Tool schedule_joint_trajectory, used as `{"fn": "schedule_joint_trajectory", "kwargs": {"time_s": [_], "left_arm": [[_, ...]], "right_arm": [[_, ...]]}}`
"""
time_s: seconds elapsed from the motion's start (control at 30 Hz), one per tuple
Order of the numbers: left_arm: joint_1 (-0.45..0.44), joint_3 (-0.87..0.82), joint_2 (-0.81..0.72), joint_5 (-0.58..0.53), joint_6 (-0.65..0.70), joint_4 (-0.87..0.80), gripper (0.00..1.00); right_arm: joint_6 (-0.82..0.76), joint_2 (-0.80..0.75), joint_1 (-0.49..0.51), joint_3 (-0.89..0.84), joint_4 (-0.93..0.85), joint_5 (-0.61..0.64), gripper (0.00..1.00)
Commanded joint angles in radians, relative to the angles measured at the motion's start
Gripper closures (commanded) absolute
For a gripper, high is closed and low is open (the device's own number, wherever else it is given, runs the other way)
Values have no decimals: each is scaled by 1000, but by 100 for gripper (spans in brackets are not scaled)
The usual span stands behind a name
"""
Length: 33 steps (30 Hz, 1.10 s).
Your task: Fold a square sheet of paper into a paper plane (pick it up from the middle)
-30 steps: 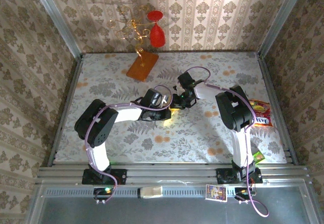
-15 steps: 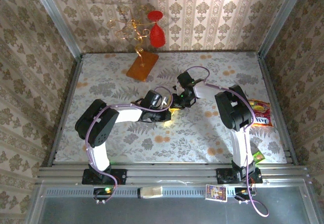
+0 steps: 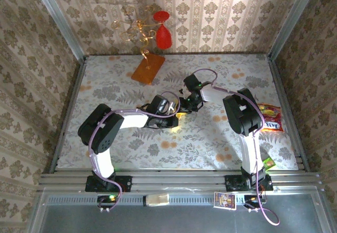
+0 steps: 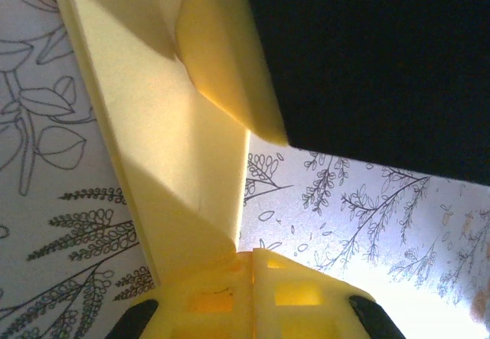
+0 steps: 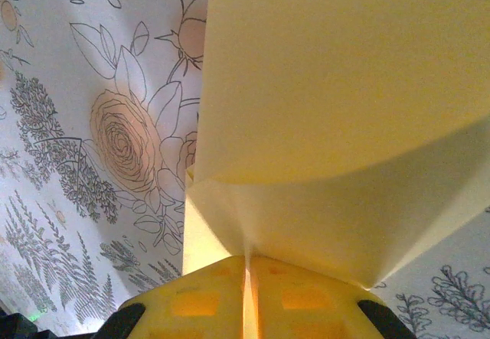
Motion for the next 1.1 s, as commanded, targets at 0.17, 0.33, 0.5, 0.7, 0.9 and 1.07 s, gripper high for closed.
{"fn": "schedule_joint_trajectory", "kwargs": {"time_s": [0.17, 0.33, 0.5, 0.7, 0.9, 1.07], "left_arm": [[-16, -43, -45, 17, 11, -112, 94], [-20, -51, -49, 17, 14, -122, 94], [-27, -58, -50, 17, 13, -131, 95], [-35, -70, -57, 17, 14, -150, 95], [-42, -87, -71, 18, 17, -178, 95], [-45, -100, -86, 16, 21, -205, 95]], "right_arm": [[11, 68, 1, 22, -84, 83, 85], [14, 75, 2, 26, -85, 86, 86], [16, 77, 1, 26, -87, 88, 86], [16, 81, 1, 29, -91, 90, 86], [17, 83, 2, 31, -94, 91, 86], [17, 88, 1, 34, -97, 91, 86]]}}
